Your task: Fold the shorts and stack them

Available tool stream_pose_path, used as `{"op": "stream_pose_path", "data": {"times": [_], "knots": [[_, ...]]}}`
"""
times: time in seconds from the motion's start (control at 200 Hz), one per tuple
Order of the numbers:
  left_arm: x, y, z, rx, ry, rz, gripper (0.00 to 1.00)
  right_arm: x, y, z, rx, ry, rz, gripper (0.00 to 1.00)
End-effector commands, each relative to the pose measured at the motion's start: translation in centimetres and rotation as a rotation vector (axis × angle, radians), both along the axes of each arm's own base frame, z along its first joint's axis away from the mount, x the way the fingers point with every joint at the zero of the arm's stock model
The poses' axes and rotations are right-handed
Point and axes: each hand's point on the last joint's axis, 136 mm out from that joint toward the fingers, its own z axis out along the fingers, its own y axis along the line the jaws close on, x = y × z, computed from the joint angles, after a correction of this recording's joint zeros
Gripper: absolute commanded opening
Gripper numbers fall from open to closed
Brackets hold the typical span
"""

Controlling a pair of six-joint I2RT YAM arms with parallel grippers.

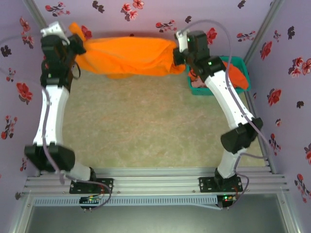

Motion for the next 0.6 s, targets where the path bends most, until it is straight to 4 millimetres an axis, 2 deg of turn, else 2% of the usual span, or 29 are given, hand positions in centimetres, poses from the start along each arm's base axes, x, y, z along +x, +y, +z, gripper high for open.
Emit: {"op": "stream_pose_path", "data": {"times": [0.0, 0.035, 0.05, 0.1, 0.195, 0.265, 0.295, 0.36, 0.405, 0.44, 0.52, 0.595], "knots": [[-2.2, 0.6, -3.2, -0.047, -0.077, 0.034, 0.0, -2.2, 1.6, -5.1, -0.049, 0.007, 0.122, 0.0], [-2.9, 0.9, -6.4, -0.081, -0.025, 0.051, 0.0, -3.6, 2.0, -7.2, -0.076, 0.025, 0.153, 0.0], [-3.5, 1.0, -7.0, -0.098, -0.021, 0.056, 0.0, -4.3, 2.2, -8.1, -0.093, 0.032, 0.169, 0.0], [-5.1, 1.1, -11.8, -0.157, 0.047, 0.073, 0.0, -6.8, 3.1, -11.3, -0.164, 0.061, 0.237, 0.01], [-8.5, 1.4, -19.6, -0.265, 0.152, 0.124, 0.02, -12.7, 4.6, -17.8, -0.327, 0.144, 0.374, 0.07], [-11.2, 2.0, -23.7, -0.274, 0.209, 0.175, 0.13, -17.2, 5.2, -22.3, -0.455, 0.203, 0.482, 0.12], [-12.2, 2.5, -24.7, -0.261, 0.223, 0.203, 0.23, -19.0, 5.3, -24.0, -0.501, 0.226, 0.519, 0.15], [-14.3, 3.7, -24.9, -0.214, 0.23, 0.265, 0.45, -22.4, 5.5, -26.7, -0.568, 0.275, 0.59, 0.23], [-15.5, 4.4, -23.6, -0.184, 0.201, 0.297, 0.61, -24.4, 5.4, -28.0, -0.597, 0.315, 0.624, 0.28], [-16.2, 4.7, -22.1, -0.164, 0.169, 0.308, 0.7, -25.5, 5.2, -28.7, -0.615, 0.344, 0.64, 0.33], [-17.3, 5.0, -18.8, -0.126, 0.12, 0.314, 0.87, -27.1, 4.9, -28.7, -0.618, 0.391, 0.645, 0.46], [-17.7, 4.9, -17.3, -0.113, 0.134, 0.308, 0.98, -28.3, 5.0, -27.7, -0.586, 0.414, 0.66, 0.6]]}}
